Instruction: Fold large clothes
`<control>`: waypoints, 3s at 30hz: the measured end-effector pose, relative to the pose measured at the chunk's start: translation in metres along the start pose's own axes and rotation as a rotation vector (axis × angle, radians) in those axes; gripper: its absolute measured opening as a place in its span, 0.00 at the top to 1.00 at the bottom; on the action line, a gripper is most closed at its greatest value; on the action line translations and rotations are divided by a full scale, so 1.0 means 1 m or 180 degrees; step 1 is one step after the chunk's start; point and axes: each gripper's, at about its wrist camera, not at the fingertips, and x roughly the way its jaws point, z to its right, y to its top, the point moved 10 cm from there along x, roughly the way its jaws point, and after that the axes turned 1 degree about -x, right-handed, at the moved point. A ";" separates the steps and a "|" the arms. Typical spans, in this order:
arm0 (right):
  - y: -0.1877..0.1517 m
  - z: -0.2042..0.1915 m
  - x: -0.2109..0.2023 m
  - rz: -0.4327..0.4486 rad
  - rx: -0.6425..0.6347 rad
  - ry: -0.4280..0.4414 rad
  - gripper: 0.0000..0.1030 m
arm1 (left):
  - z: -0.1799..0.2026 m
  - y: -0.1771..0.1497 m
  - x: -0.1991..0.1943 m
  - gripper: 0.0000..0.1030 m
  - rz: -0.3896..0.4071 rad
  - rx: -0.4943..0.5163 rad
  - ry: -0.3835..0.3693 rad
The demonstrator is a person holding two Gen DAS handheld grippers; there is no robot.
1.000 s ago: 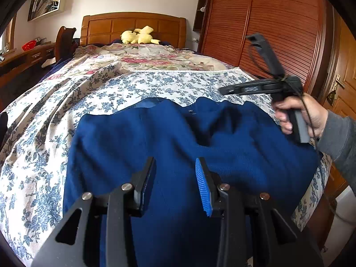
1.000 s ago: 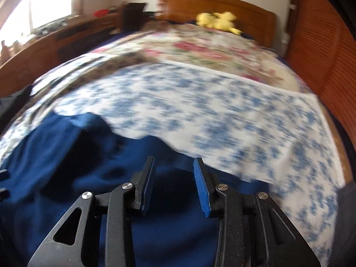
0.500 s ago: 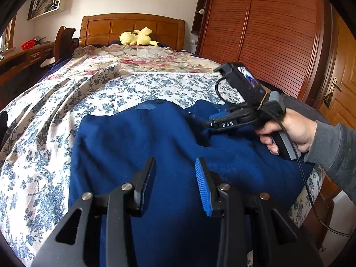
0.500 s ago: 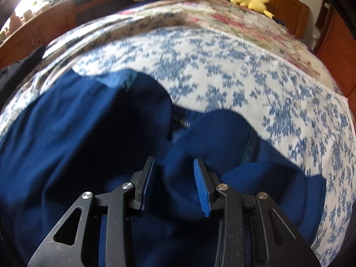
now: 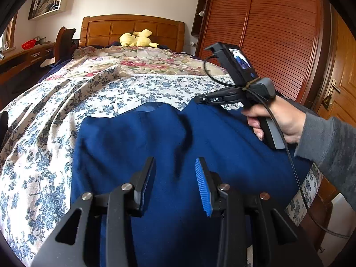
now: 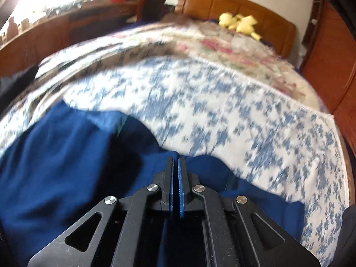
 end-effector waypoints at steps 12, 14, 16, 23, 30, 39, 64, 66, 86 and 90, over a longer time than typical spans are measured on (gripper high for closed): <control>-0.033 0.040 -0.055 -0.0162 0.0120 -0.0125 0.48 | 0.030 -0.001 -0.003 0.66 -0.0002 0.0136 -0.0115; -0.052 0.047 -0.070 -0.0198 0.0164 -0.0135 0.48 | 0.039 -0.001 -0.003 0.66 -0.0006 0.0174 -0.0158; -0.077 0.056 -0.090 -0.0218 0.0220 -0.0125 0.48 | 0.047 -0.002 -0.003 0.66 -0.0009 0.0216 -0.0188; -0.149 0.063 -0.147 -0.0179 0.0455 -0.0098 0.48 | 0.080 -0.008 0.002 0.66 -0.0073 0.0386 -0.0305; -0.205 0.062 -0.174 -0.0235 0.0637 -0.0112 0.48 | 0.106 -0.018 0.008 0.65 -0.0156 0.0510 -0.0378; -0.242 0.078 -0.175 -0.0370 0.0803 -0.0247 0.30 | 0.123 -0.023 0.016 0.65 -0.0236 0.0582 -0.0374; -0.209 0.059 -0.215 0.0341 0.1203 0.0509 0.89 | 0.121 -0.030 -0.002 0.66 -0.0297 0.0497 -0.0213; -0.194 0.060 -0.234 0.0525 0.1144 0.0457 0.90 | 0.119 -0.030 -0.004 0.66 -0.0314 0.0470 -0.0184; -0.206 0.067 -0.226 0.0214 0.0989 0.0123 0.88 | 0.098 -0.021 -0.054 0.65 -0.0252 0.0356 -0.0008; -0.196 0.063 -0.231 0.0265 0.0983 0.0159 0.88 | 0.085 -0.021 -0.066 0.65 -0.0204 0.0275 0.0031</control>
